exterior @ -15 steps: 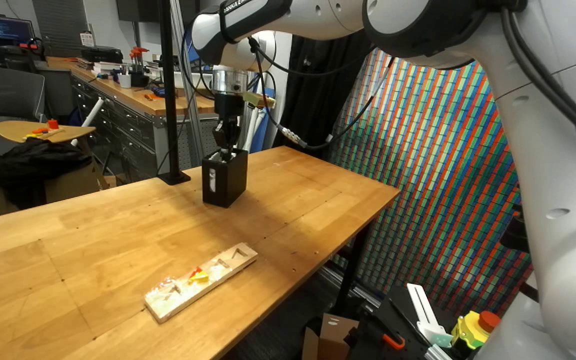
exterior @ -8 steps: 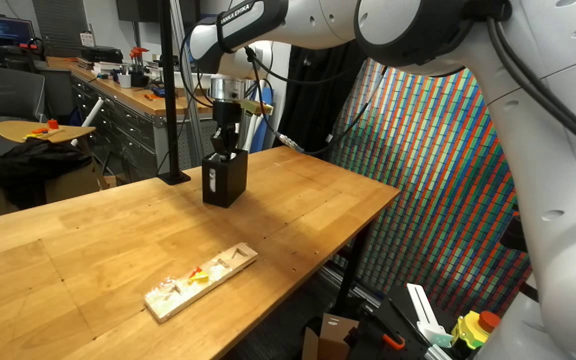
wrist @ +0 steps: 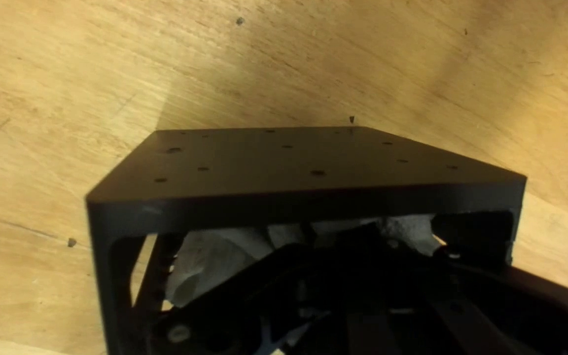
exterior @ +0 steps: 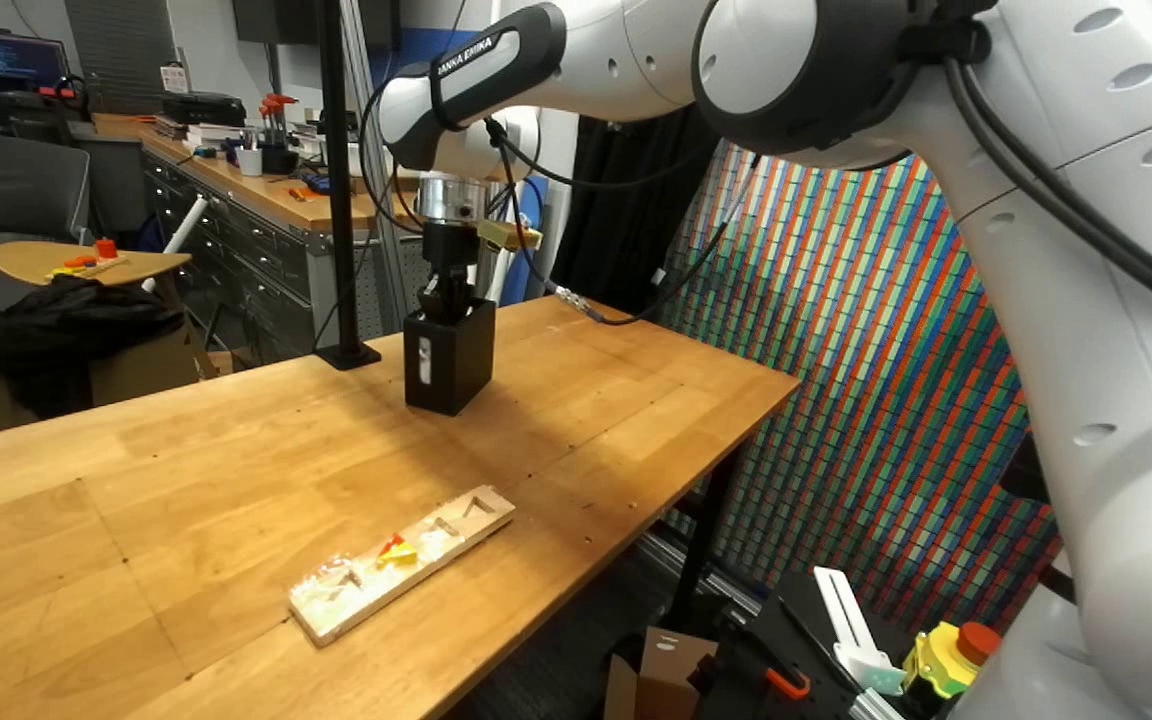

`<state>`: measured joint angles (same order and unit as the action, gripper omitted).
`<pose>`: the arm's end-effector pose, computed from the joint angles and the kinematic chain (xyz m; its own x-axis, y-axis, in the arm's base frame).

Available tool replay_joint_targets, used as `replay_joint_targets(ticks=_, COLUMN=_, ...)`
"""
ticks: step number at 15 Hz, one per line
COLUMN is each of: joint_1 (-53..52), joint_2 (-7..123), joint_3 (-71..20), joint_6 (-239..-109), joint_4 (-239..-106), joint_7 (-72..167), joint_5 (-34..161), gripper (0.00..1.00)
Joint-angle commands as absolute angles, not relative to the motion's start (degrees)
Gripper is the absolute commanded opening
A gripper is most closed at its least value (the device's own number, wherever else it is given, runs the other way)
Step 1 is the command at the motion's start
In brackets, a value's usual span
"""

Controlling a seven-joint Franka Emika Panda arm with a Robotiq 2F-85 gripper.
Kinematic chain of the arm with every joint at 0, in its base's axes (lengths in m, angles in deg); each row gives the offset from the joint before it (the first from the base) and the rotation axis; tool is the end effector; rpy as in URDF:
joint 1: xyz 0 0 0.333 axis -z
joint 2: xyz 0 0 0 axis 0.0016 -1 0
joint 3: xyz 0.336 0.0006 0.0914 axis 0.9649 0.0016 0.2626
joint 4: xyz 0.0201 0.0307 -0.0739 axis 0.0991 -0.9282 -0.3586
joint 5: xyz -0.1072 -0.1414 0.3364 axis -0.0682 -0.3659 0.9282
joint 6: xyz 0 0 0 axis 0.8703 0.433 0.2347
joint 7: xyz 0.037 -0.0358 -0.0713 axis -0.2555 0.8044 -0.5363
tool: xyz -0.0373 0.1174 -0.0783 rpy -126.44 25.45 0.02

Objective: Pick up the cloth from the table and put it in the box

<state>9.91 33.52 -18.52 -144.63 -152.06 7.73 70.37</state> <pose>0.7268 -0.0846 0.3120 0.8873 0.4576 -0.0568 0.4438 -0.8809 -0.1643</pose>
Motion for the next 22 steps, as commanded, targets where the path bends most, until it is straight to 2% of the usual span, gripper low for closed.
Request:
replay_joint_targets(ticks=1, joint_1=10.89, joint_2=30.86, joint_3=-17.24, joint_6=-145.61, joint_4=-149.97, joint_7=6.75, joint_5=72.51, gripper=0.0)
replay_joint_targets(ticks=10, joint_1=11.85, joint_2=28.01, joint_3=-15.16, joint_6=-145.63, joint_4=-151.43, joint_7=5.99, joint_5=77.43, gripper=0.0)
replay_joint_targets(ticks=22, joint_1=10.9, joint_2=40.31, joint_3=-16.7, joint_6=-146.21, joint_4=-158.53, joint_7=9.45, joint_5=76.36, gripper=0.0)
